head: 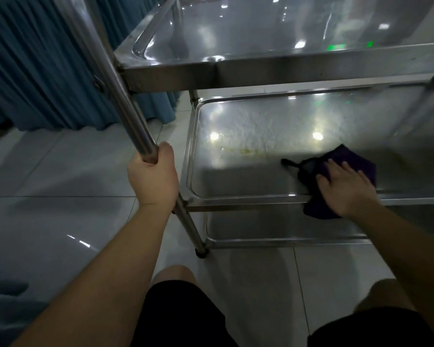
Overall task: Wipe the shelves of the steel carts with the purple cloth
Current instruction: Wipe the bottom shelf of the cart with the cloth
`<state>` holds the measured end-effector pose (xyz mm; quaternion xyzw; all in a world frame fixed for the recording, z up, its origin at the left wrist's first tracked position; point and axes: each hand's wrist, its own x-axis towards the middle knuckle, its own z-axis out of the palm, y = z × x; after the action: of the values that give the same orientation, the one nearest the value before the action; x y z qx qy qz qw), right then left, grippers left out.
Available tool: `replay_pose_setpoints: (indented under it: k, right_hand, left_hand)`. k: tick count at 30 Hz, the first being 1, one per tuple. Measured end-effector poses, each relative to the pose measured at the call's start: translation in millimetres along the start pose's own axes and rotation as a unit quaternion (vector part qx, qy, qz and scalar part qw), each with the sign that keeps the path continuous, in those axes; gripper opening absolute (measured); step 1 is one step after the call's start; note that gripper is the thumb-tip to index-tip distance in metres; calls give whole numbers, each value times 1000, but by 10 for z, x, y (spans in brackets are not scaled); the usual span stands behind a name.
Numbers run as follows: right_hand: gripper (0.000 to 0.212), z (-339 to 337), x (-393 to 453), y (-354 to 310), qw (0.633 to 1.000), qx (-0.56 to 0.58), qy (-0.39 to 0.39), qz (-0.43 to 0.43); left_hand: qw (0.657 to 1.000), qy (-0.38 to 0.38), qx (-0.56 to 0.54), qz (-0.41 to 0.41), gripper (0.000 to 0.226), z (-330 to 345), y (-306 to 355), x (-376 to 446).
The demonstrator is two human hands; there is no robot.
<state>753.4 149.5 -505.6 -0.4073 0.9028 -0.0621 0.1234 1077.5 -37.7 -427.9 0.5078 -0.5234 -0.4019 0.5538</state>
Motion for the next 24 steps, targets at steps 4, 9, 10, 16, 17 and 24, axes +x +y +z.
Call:
replay_pose_setpoints:
  k: [4,9,10,16,17,24]
  right_hand:
    - [65,37,63,-460,999,8,5,39]
    - [61,339,-104,-1835,972,-9,-12,-234]
    - [59,402,-98,-2084,953,-5,-41,-300]
    - [59,528,318,-2765,893,-12,-89,-440]
    - [60,524,423,-2787,897,-13,-73,-436]
    - [62,264,1422,-2744,967,4,-9,-255]
  left_hand:
    - [1000,26,-11,8,28,38,-17,3]
    - [999,36,-24,21,29,52,-19,19]
    - [999,38,-27,23,29,54,-17,22]
    - [998,15,-51,26,29,48,-15,15]
    - [998,12,-50,35,29,44,-15,10]
    - [996,13,-73,43,35,79,-22,-2]
